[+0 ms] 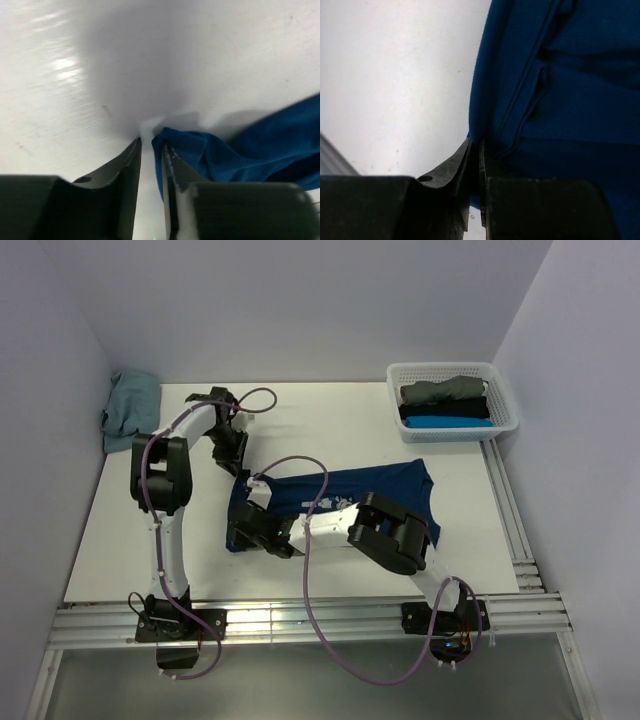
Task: Roll the t-shirts
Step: Roll the tshirt
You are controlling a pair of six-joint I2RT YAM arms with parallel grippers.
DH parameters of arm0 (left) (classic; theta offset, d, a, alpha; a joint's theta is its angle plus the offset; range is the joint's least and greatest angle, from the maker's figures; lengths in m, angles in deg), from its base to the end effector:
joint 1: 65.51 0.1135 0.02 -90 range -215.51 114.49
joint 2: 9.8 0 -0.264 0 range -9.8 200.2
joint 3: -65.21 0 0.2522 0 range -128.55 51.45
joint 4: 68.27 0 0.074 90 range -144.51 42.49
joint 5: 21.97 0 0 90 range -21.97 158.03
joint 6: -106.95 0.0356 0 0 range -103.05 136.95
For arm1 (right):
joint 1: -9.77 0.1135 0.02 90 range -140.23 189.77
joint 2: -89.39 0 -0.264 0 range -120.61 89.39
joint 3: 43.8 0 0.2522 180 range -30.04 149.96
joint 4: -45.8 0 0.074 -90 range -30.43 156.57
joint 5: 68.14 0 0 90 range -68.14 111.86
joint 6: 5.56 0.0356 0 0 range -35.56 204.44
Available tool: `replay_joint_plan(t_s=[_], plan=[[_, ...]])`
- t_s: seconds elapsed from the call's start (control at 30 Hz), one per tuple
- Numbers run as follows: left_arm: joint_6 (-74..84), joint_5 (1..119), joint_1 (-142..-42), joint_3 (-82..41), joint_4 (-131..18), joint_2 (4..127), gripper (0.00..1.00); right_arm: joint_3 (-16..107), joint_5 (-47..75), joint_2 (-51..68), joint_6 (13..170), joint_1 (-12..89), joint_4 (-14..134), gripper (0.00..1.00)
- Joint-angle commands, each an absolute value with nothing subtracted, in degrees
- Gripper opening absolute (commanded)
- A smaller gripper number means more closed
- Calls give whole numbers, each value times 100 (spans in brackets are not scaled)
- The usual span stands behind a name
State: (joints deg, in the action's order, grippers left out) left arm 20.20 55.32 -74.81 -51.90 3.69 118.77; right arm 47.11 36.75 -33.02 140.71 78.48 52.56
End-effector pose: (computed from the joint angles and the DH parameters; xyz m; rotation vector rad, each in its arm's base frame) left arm 0.4371 -0.0795 0.1618 0.3493 2.9994 -0.3450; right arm 0.1761 0.4268 0.1375 -0.1072 2.3668 0.8742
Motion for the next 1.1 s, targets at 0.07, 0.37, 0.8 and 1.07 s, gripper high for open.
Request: replay_joint_plan(t_s=[0.07, 0.37, 0.8, 1.07], plan=[[1959, 5600, -7255, -5156, -125, 11325, 39, 4133, 2907, -2944, 14420, 7886, 3998, 12], [2477, 4309, -6710, -5182, 244, 11026, 58, 3703, 2915, -2795, 14737, 7771, 3180, 10], [4261, 2831, -6130, -4849, 1633, 11448, 62, 2876, 3064, -2636, 15422, 7596, 1932, 8], [4402, 2839, -6138, -4313, 1589, 11378, 65, 2534, 3205, -2593, 15633, 7587, 1501, 7]])
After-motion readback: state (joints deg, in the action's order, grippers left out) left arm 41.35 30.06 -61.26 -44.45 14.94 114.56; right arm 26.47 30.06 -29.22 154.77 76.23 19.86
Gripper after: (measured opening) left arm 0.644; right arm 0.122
